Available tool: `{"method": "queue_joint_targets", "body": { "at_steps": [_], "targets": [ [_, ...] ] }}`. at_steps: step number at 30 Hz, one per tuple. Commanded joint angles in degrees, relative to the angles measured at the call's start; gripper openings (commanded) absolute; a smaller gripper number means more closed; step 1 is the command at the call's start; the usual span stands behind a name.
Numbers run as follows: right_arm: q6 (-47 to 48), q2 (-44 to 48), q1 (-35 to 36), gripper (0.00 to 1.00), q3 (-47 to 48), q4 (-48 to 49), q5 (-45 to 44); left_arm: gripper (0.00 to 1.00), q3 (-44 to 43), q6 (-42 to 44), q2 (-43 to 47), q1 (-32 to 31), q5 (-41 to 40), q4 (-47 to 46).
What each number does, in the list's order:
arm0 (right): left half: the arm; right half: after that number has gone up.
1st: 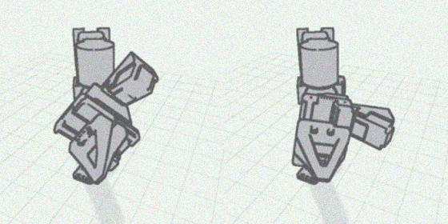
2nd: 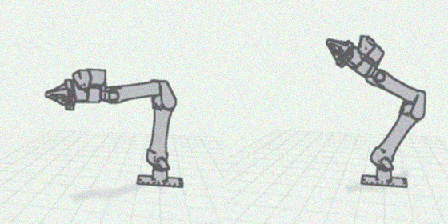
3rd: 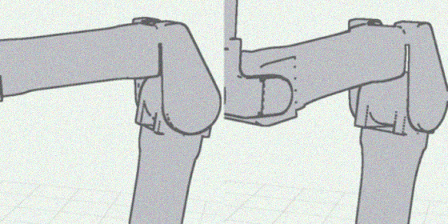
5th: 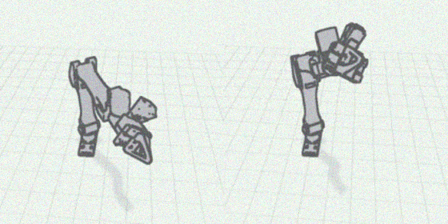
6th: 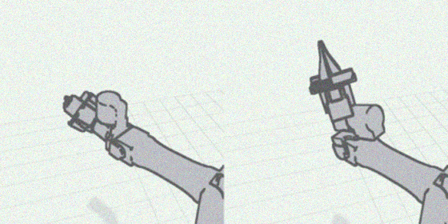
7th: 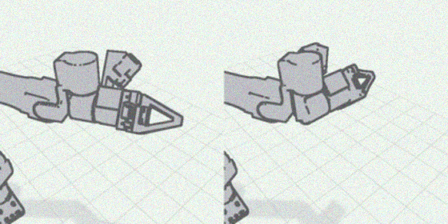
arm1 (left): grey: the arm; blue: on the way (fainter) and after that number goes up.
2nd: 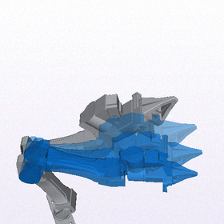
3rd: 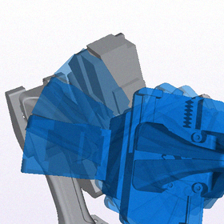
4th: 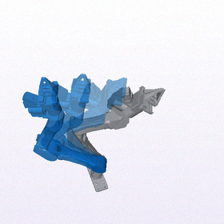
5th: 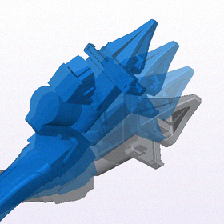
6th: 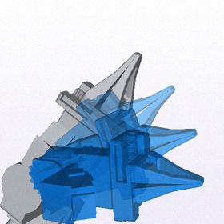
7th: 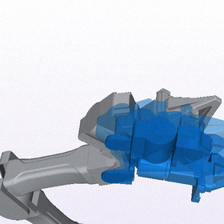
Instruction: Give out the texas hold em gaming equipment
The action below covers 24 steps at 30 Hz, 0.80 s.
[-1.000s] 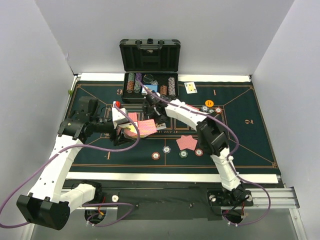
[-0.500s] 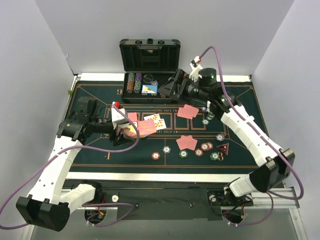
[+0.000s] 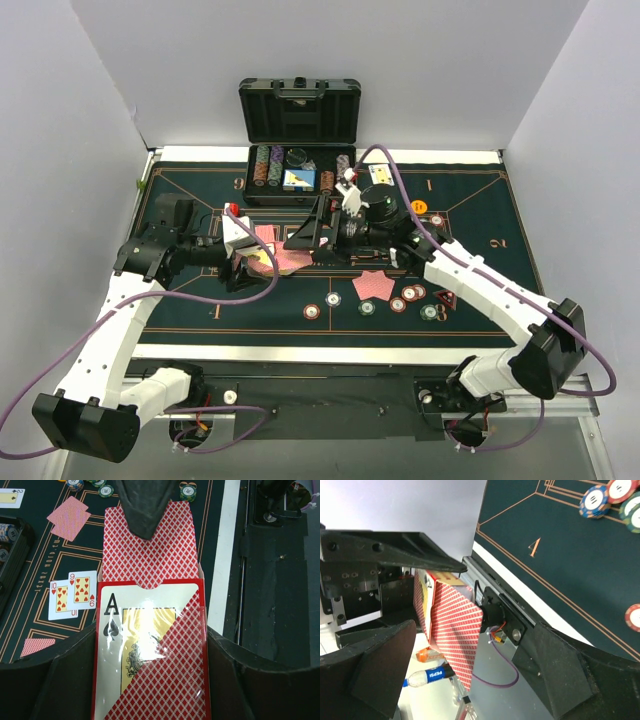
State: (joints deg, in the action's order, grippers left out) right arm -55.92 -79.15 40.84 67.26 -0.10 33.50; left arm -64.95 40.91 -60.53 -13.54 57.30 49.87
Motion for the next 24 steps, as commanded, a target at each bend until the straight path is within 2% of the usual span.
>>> {"method": "queue_joint_targets", "body": {
  "at_steps": [1, 3, 7, 17, 24],
  "targets": [
    [-1.56, 1.28, 1.7, 0.98, 0.85, 3.87, 0.96, 0.02, -0.27, -0.56, 0.59, 0.36, 2.38, -2.58],
    [-2.43, 0.84, 2.05, 0.98, 0.06, 5.01, 1.04, 0.02, -0.27, -0.65, 0.68, 0.36, 2.38, -2.76],
    [-4.63, 0.14, 2.67, 0.85, -2.57, 7.92, 1.84, 0.02, -0.18, -1.09, 0.68, 0.36, 2.47, -3.28],
    [-4.28, 0.4, 2.84, 0.57, -5.39, 6.51, 1.48, 0.02, -0.36, -2.06, 0.59, 0.36, 2.64, -4.43],
    [-3.5, 1.46, 2.05, 0.44, -5.83, 5.03, 1.4, 0.02, -0.35, -2.15, 0.68, 0.36, 2.56, -4.52]
  ]
}}
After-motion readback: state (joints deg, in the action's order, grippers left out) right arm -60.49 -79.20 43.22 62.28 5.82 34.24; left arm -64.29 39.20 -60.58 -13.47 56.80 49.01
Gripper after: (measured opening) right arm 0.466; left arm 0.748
